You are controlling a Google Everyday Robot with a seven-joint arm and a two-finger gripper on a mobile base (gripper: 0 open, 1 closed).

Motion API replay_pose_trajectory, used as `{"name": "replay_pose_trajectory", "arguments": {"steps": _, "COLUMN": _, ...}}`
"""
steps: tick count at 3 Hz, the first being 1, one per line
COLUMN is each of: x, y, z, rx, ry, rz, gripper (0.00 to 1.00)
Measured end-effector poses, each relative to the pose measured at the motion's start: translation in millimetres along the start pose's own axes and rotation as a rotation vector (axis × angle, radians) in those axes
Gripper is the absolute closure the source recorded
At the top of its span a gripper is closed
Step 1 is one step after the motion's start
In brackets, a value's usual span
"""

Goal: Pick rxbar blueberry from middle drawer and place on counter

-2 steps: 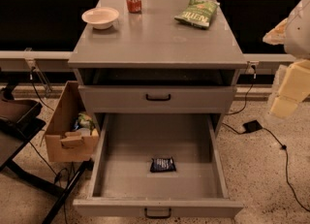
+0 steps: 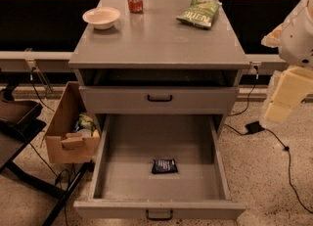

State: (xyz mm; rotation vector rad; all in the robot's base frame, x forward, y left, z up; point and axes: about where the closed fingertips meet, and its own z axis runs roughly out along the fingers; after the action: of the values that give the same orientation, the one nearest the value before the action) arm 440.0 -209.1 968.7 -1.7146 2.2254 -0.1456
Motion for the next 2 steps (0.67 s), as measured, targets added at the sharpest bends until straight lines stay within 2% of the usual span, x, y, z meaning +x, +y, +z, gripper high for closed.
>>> {"name": "replay_pose_trajectory", "arguments": {"steps": 1, "x": -11.9, "y": 17.0, "z": 40.3, "rx": 0.006, "ry": -0.016, "rz": -0.003, "gripper": 0.0}}
{"name": "replay_pose_trajectory", "arguments": {"steps": 2, "x": -25.5, "y": 30.9, "z": 122.4, "rx": -0.004, "ry": 0.003, "rz": -0.016, "gripper": 0.0}}
